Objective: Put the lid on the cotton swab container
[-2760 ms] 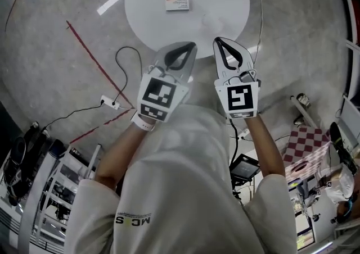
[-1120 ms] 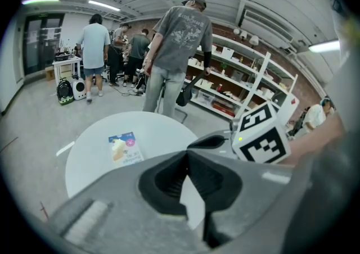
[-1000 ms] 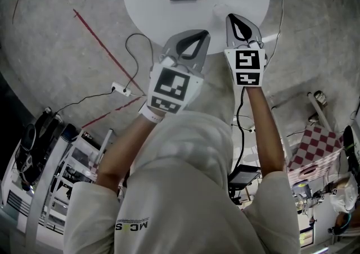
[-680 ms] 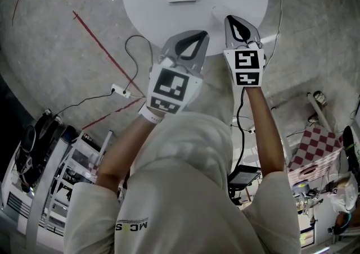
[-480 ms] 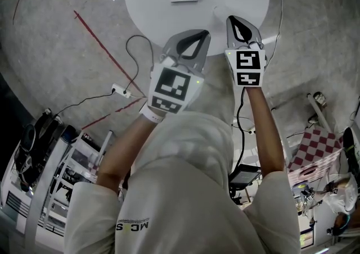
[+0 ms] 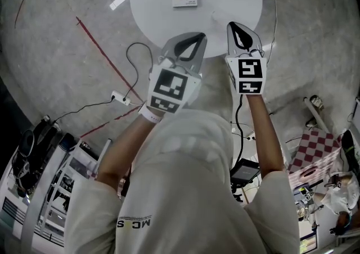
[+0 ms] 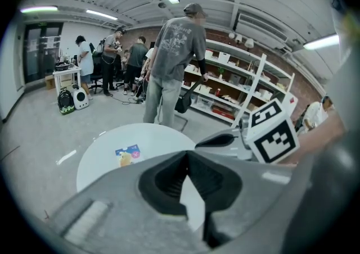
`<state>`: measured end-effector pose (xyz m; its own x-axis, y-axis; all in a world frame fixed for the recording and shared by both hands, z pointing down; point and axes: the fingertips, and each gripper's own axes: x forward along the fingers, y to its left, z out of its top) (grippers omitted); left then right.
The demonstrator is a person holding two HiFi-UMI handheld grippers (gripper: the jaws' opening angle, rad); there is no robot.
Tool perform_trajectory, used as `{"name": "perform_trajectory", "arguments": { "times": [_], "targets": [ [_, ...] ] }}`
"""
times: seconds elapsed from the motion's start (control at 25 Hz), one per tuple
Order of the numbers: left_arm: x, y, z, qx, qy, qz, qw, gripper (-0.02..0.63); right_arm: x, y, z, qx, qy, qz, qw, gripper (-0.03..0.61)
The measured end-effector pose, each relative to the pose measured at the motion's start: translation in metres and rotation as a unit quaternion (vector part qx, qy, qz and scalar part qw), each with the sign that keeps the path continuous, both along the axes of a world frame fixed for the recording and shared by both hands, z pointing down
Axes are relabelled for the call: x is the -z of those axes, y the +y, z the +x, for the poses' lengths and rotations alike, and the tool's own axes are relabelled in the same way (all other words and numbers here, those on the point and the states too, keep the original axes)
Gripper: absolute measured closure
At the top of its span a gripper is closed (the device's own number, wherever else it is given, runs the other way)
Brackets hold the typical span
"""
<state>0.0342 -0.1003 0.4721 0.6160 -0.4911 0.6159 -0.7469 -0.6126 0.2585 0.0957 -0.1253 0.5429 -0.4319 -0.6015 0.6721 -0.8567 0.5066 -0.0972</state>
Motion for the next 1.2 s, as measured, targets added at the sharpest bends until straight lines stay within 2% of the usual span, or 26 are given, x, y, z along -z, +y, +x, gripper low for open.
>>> {"name": "perform_trajectory", "arguments": {
  "times": [0.2, 0.48, 0.8, 1.2],
  "targets": [
    [0.029, 0.009, -0.001, -0.008, 0.007, 0.016, 0.9998, 0.614, 0.041, 0.008, 0.001, 0.006, 0.001, 0.02, 1.0, 0.58],
    [0.069, 0.021, -0.004, -0.011, 0.019, 0.038, 0.999, 0.614, 0.094, 0.03, -0.006, 0.051, 0.01, 0.047, 0.998, 0.579],
    [0.121, 0.024, -0.01, 0.005, 0.041, 0.072, 0.9966, 0.614, 0.157, 0.044, -0.003, 0.042, -0.002, 0.077, 0.996, 0.578],
    [0.188, 0.047, -0.016, -0.008, 0.064, 0.117, 0.991, 0.614, 0.226, 0.069, 0.005, 0.031, -0.01, 0.116, 0.993, 0.578]
  ]
}}
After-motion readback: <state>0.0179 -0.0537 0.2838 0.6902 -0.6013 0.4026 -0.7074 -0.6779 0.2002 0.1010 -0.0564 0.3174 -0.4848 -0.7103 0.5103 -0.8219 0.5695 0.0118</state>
